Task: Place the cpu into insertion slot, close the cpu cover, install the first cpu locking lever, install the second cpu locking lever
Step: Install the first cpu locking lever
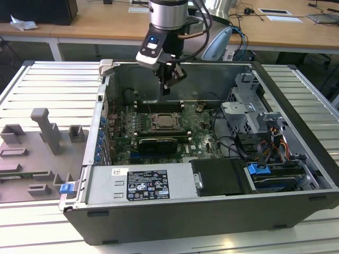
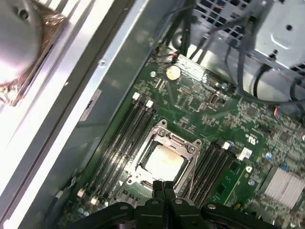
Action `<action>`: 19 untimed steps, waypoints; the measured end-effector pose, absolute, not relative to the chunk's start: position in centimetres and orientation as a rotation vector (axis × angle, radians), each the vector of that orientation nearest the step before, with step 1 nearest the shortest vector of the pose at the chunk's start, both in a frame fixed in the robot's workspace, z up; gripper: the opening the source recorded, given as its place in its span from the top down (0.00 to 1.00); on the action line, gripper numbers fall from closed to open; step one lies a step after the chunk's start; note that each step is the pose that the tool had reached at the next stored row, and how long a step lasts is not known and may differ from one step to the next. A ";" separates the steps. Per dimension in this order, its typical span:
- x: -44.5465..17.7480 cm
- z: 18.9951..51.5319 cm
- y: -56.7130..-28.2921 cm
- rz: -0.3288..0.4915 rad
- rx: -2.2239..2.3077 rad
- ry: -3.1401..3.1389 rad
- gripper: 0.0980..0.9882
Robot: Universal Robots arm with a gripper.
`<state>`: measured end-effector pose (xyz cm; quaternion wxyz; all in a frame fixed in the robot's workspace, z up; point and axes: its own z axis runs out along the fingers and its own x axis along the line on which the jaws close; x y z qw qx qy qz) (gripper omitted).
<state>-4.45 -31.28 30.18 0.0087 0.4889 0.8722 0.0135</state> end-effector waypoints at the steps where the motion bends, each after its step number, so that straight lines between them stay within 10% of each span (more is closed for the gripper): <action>1: -4.4 30.2 -31.3 0.042 1.508 2.736 0.99; 19: -4.4 30.1 -31.3 0.039 0.903 2.994 0.99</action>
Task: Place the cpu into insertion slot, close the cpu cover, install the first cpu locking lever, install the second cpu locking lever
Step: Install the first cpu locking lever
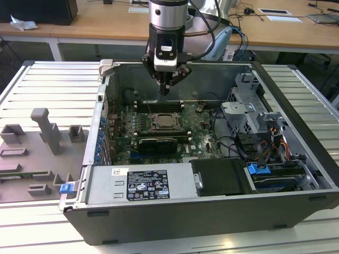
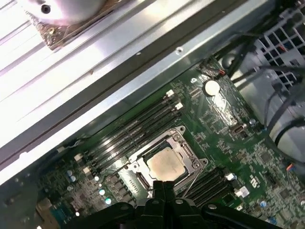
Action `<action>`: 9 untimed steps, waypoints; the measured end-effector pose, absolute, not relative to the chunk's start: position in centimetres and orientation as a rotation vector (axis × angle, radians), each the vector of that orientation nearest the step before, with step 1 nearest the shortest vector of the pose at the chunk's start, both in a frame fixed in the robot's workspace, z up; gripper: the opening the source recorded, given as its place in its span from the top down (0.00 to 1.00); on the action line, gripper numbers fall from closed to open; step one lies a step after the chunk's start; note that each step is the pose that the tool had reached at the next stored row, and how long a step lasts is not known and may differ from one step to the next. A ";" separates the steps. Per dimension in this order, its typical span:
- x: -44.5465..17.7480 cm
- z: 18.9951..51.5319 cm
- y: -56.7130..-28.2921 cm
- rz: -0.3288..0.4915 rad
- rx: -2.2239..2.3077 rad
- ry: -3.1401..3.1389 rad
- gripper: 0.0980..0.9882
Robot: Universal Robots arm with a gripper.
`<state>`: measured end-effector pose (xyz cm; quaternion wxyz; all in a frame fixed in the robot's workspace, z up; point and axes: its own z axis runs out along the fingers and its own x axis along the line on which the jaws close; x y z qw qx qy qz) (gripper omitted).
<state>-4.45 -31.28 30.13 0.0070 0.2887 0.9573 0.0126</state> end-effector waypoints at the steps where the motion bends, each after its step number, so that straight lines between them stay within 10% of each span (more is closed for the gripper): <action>1: -4.4 30.1 -31.3 0.040 0.866 3.005 0.99; 9: -4.4 30.1 -31.3 0.041 0.624 3.067 0.99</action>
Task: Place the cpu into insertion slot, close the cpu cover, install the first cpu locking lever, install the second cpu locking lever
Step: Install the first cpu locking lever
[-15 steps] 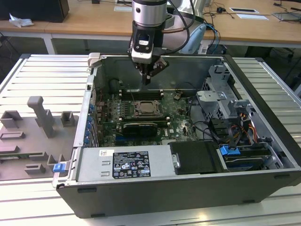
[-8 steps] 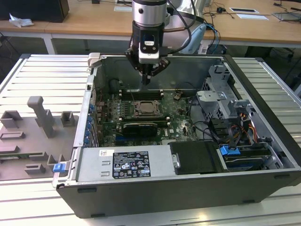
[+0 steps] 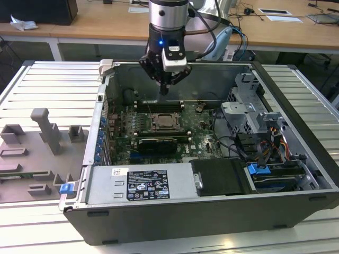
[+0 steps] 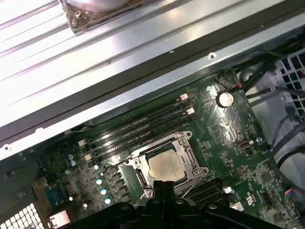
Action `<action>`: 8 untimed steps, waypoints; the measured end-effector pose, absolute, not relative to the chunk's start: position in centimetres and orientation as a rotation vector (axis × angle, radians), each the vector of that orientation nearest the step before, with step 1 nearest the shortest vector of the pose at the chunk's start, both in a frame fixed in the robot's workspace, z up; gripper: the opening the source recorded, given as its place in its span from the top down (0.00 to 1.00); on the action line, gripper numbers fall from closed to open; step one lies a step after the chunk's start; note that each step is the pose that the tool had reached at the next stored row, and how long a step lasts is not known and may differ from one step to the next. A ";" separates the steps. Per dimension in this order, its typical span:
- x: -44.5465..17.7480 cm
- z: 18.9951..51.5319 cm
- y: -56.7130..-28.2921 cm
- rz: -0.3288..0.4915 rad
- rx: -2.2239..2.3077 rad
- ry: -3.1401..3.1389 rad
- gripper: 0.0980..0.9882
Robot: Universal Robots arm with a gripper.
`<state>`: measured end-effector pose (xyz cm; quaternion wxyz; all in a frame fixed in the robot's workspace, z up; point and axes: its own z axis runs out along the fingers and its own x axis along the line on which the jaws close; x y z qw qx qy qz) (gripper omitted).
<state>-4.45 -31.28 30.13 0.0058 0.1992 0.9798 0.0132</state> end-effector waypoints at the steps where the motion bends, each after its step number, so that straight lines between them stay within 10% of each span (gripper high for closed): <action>1: -4.4 30.1 -31.3 0.041 0.592 3.074 0.99; 8: -4.4 30.1 -31.3 0.042 0.393 3.107 0.99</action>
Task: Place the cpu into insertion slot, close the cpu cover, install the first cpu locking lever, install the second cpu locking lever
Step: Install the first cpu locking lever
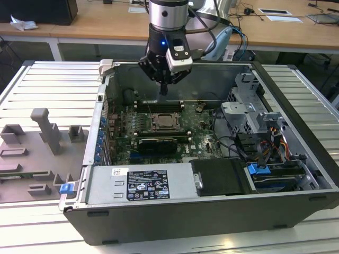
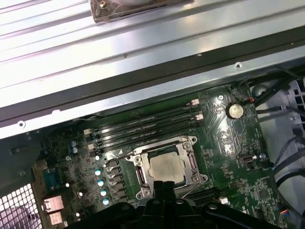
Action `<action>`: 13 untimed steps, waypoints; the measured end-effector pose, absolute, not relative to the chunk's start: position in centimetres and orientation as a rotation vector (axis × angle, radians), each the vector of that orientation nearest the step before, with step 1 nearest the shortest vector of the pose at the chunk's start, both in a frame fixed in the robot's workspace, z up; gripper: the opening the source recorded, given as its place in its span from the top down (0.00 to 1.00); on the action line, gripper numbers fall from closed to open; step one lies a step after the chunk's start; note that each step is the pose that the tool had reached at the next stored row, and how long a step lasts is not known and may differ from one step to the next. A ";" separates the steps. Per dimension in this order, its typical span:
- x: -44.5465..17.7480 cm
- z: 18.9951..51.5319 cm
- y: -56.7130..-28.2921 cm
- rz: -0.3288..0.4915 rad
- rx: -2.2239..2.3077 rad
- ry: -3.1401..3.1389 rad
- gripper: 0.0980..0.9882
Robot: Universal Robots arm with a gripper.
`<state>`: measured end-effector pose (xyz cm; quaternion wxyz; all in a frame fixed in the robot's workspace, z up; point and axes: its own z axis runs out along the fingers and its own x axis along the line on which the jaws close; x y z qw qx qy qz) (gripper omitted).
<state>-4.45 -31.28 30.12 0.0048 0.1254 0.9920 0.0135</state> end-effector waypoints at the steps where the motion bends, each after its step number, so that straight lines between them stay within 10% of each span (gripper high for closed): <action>1: -4.4 30.1 -31.3 0.041 0.375 3.109 0.99; 13: -4.5 30.0 -31.4 0.039 0.194 3.126 0.99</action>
